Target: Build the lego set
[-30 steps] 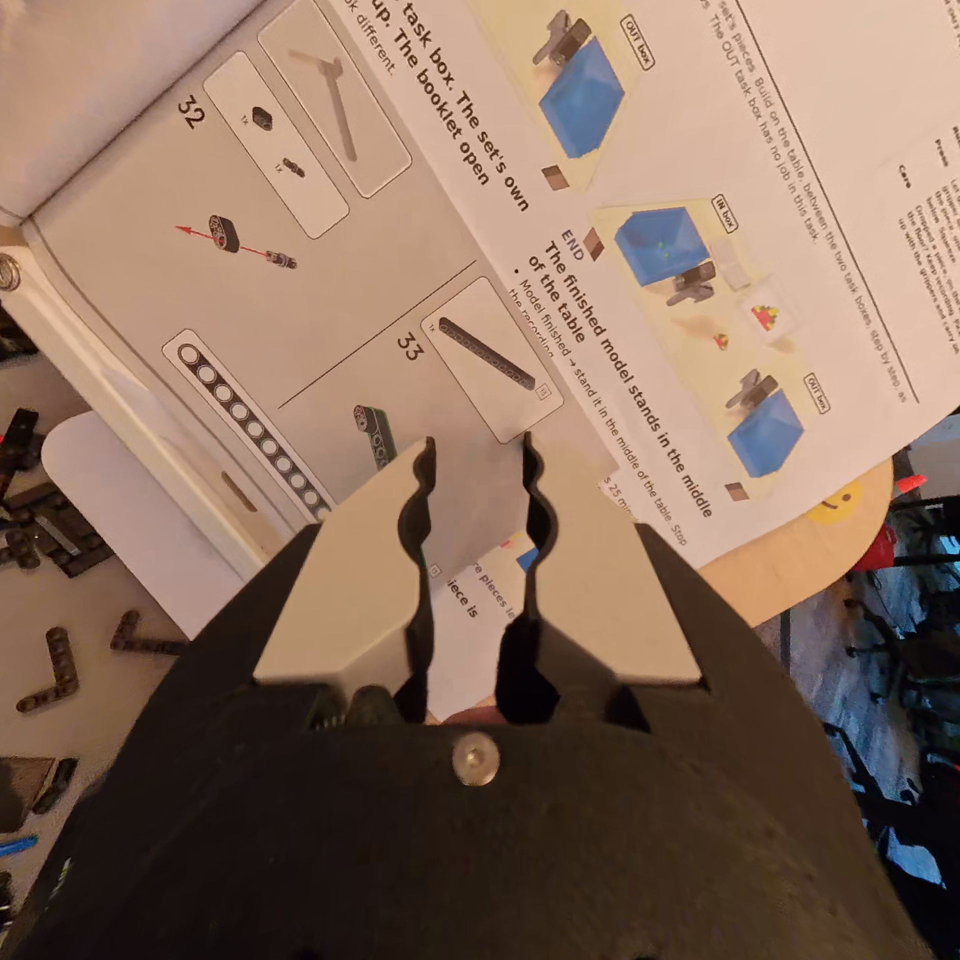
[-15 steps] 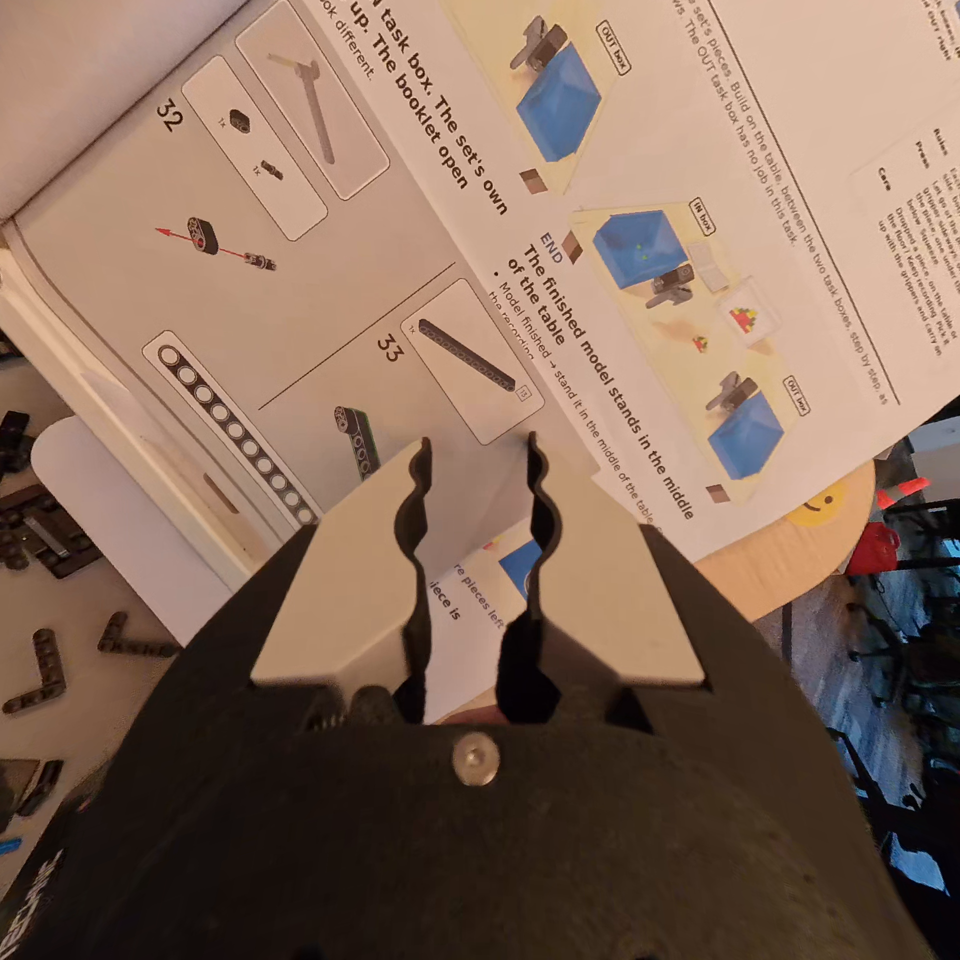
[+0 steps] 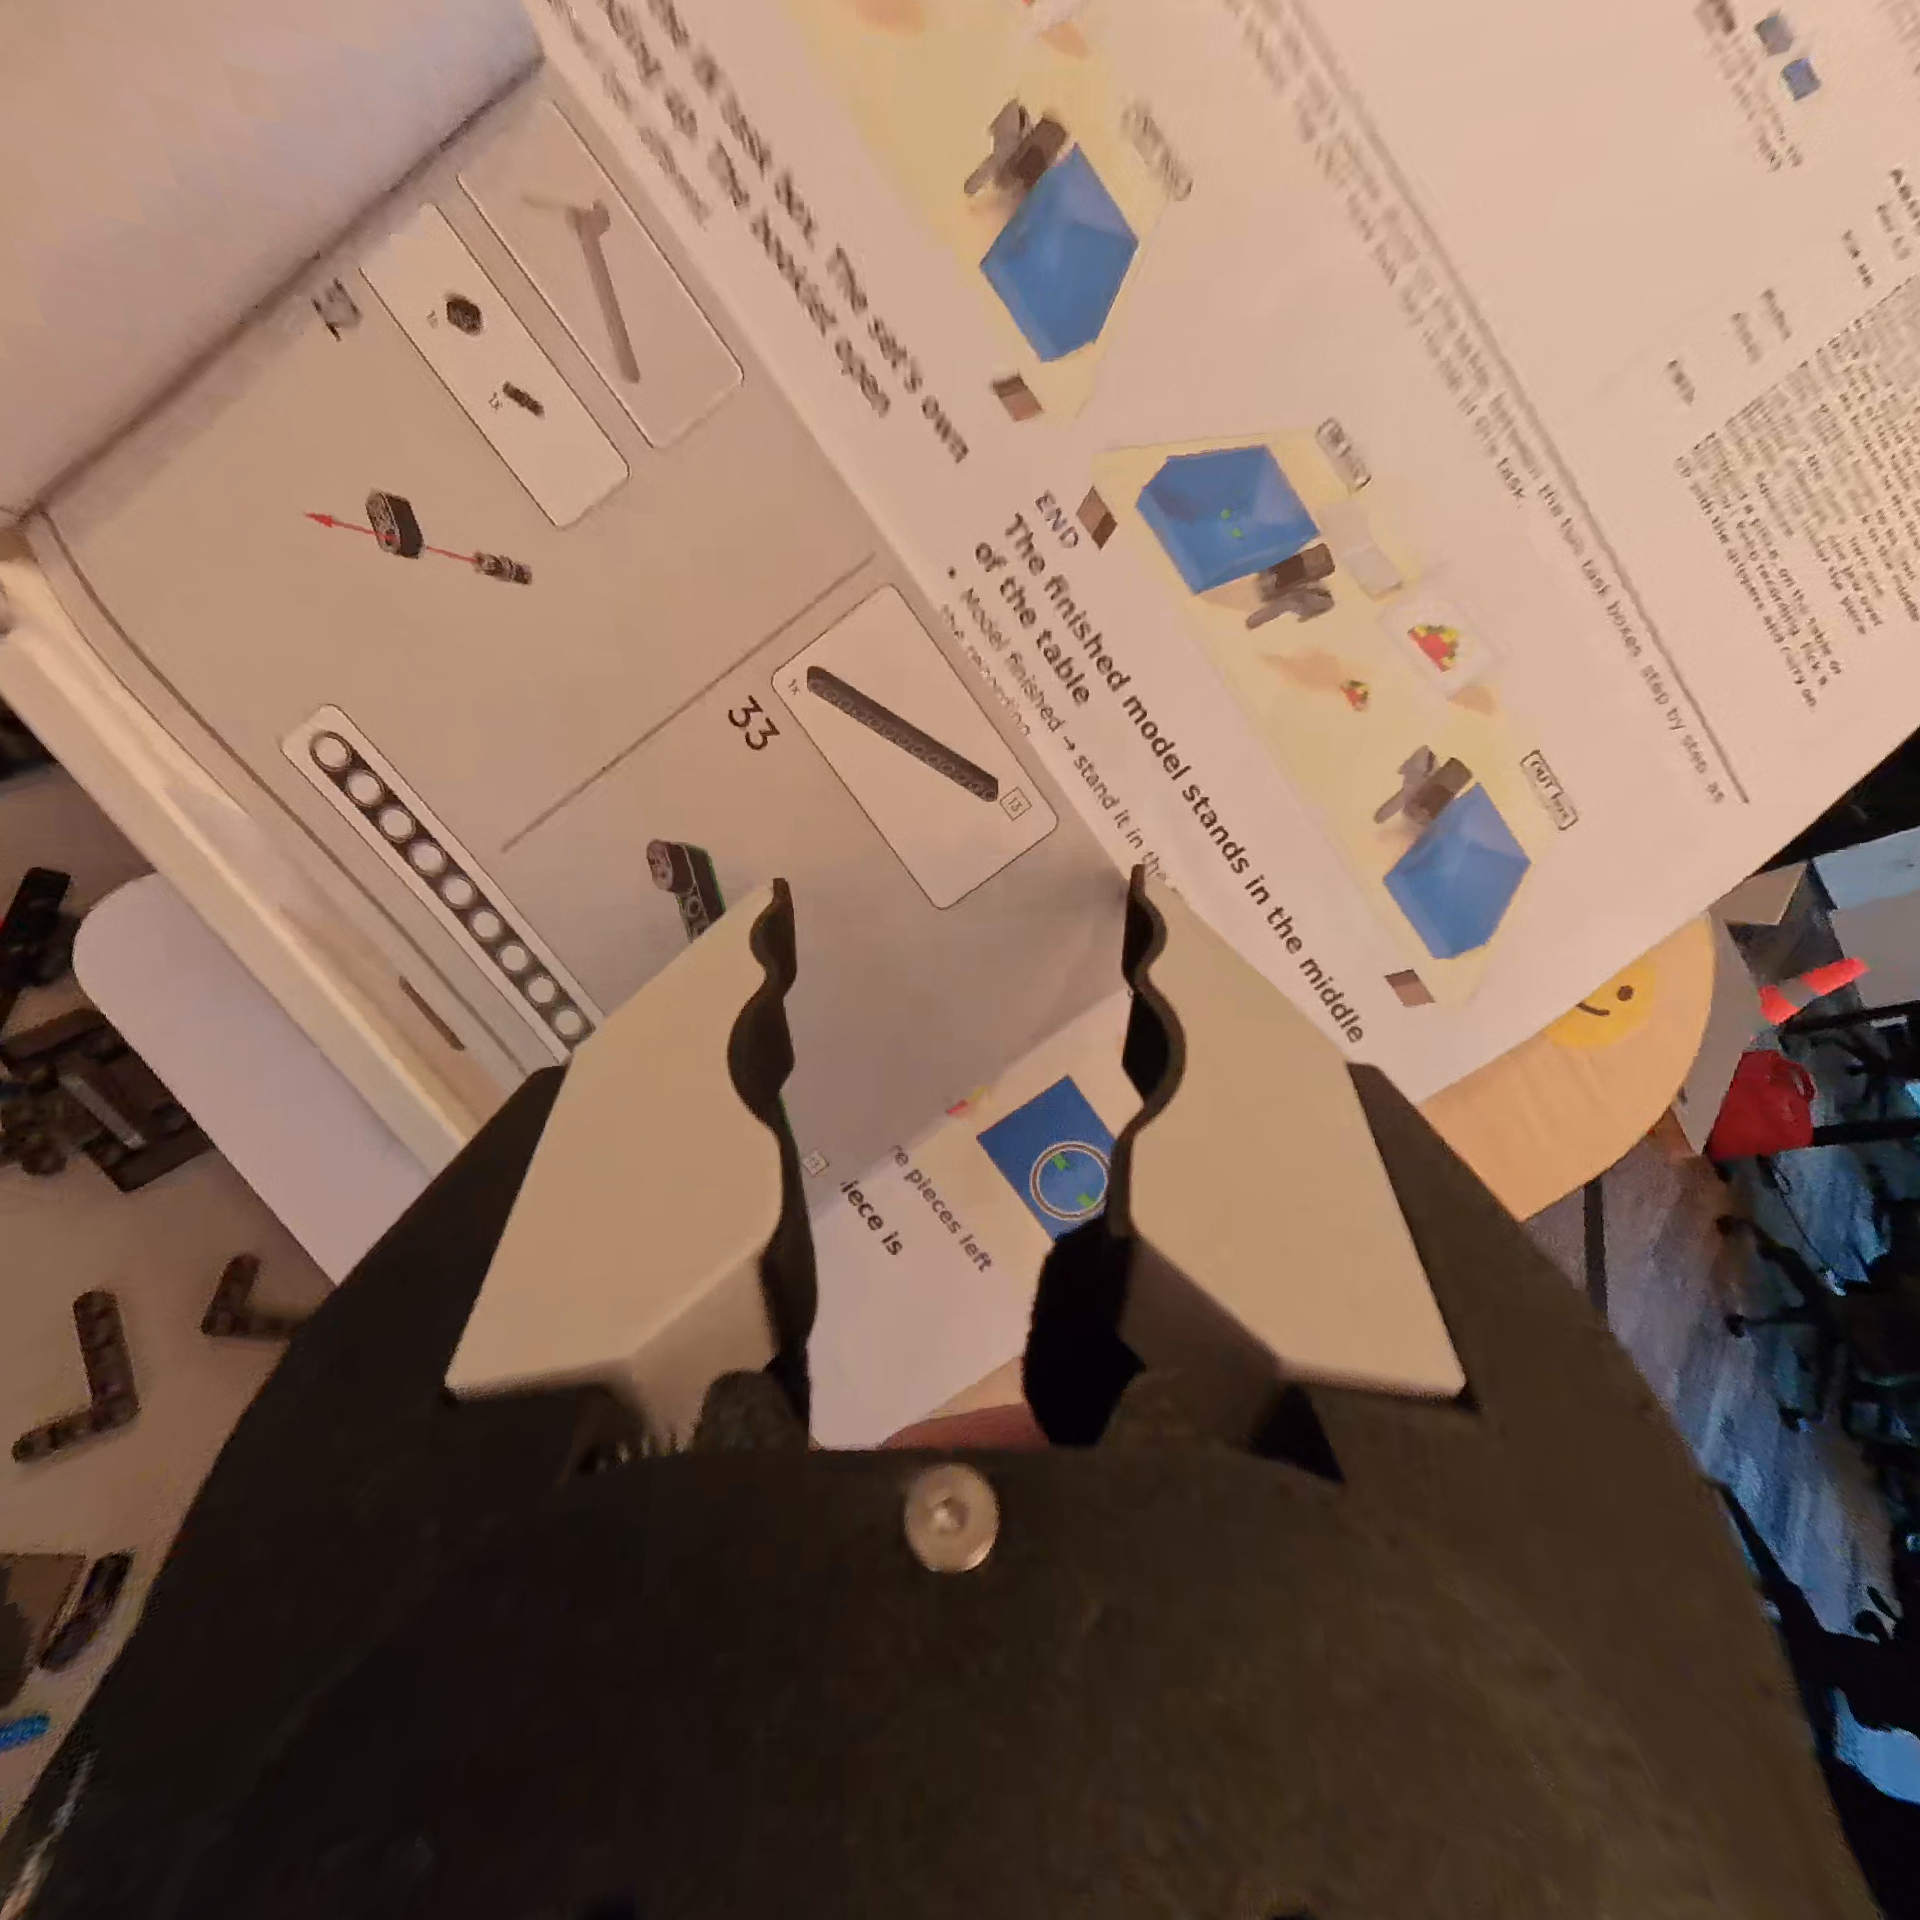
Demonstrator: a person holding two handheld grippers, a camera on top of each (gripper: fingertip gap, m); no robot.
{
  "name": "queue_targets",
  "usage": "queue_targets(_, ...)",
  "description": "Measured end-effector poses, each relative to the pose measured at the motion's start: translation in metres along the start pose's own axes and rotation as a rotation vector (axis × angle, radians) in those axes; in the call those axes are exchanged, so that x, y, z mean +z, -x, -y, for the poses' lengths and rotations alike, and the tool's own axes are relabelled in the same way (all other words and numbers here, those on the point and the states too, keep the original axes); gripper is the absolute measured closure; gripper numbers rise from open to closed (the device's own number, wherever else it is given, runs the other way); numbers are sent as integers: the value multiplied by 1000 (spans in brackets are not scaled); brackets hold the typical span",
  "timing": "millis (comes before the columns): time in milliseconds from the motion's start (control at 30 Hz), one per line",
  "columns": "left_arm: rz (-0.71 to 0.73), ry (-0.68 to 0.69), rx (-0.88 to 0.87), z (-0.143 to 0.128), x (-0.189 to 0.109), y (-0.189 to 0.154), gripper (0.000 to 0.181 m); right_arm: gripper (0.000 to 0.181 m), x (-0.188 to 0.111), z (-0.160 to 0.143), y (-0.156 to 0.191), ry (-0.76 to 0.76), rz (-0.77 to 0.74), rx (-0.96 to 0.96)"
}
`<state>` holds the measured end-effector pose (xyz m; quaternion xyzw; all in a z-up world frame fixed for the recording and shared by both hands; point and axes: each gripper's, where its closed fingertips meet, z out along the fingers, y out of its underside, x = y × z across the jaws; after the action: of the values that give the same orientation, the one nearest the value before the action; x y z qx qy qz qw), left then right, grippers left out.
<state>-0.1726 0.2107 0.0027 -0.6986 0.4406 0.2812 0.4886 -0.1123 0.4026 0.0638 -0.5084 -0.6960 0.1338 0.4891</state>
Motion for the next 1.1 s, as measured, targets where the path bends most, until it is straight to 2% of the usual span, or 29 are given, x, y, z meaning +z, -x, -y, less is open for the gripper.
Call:
queue_targets(100,-37,-34,-62,3,1,-2,171,121,5,-3,1,15,7,-5)
queue_targets(133,-53,-31,-91,2,1,-3,169,130,5,-3,1,13,11,-7)
queue_targets(167,-53,-19,-89,0,0,-4,171,147,5,-2,2,6,14,-17)
queue_targets(367,-87,-3,-52,2,-7,-19,171,163,6,-1,8,-4,17,-30)
queue_targets(500,-68,-42,-53,14,-14,-15,171,161,1,2,9,-6,-9,-58)
queue_targets(667,22,-84,-61,35,-14,9,164,167,-16,14,14,-59,14,-41)
queue_targets(733,30,-61,-56,38,-4,14,162,171,-24,19,19,-85,48,-10)
queue_targets(767,40,-48,-62,38,2,18,161,180,-29,23,23,-103,82,6)
queue_targets(867,38,-66,-129,44,14,26,156,181,-44,41,42,-193,229,113)
queue_targets(1000,2,-182,-303,66,12,35,150,181,-62,69,66,-300,378,200)
queue_targets(1100,-64,-277,-458,78,4,37,142,181,-64,87,88,-339,443,219)
